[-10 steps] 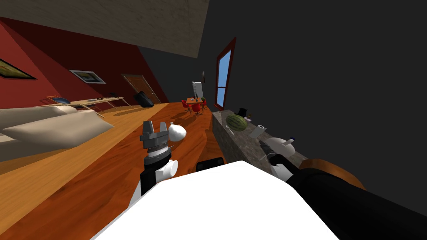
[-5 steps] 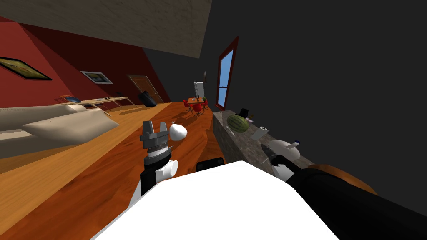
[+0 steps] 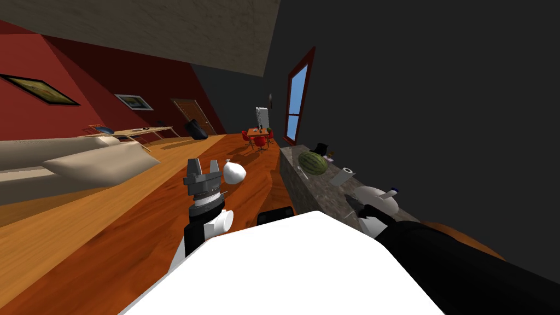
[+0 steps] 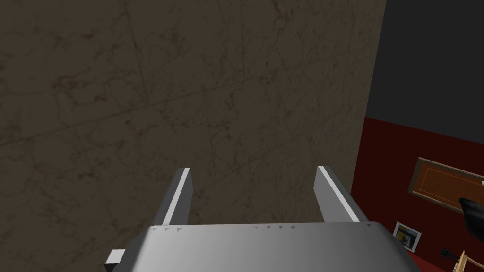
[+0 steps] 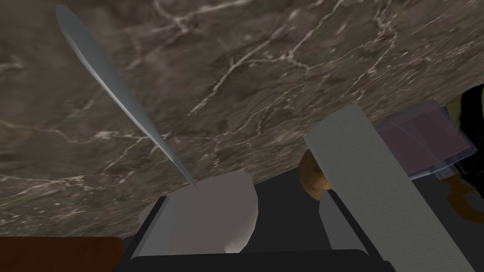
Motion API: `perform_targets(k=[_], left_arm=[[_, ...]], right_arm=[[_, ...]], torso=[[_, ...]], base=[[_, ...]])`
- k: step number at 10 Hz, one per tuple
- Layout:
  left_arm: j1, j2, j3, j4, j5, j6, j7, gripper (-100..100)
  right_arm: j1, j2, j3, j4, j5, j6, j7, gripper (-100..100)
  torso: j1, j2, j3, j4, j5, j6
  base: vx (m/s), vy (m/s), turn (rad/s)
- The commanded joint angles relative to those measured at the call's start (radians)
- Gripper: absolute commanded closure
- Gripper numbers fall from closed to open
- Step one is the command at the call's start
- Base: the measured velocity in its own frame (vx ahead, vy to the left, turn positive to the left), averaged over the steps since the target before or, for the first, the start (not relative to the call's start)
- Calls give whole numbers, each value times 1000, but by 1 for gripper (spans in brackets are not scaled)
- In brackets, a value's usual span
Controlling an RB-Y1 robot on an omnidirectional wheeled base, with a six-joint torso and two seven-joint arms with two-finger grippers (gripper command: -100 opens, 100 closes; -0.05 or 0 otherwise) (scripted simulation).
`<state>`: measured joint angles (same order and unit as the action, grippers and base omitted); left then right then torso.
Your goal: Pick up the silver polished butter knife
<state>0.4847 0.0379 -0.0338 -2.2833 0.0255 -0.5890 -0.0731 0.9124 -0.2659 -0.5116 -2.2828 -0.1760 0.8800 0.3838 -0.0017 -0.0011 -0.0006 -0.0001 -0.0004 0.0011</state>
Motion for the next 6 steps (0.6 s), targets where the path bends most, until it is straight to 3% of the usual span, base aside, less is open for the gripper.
perform_targets(k=[1,6], left_arm=[[0,0,0,0,0,0,0,0],[0,0,0,0,0,0,0,0]], right_arm=[[-4,0,-1,0,1,49,10,-100],[-6,-10,-10,3,-12,161,44,-100]], torso=[[0,0,0,0,0,0],[0,0,0,0,0,0]], base=[[16,-24,41],[13,-19,27]])
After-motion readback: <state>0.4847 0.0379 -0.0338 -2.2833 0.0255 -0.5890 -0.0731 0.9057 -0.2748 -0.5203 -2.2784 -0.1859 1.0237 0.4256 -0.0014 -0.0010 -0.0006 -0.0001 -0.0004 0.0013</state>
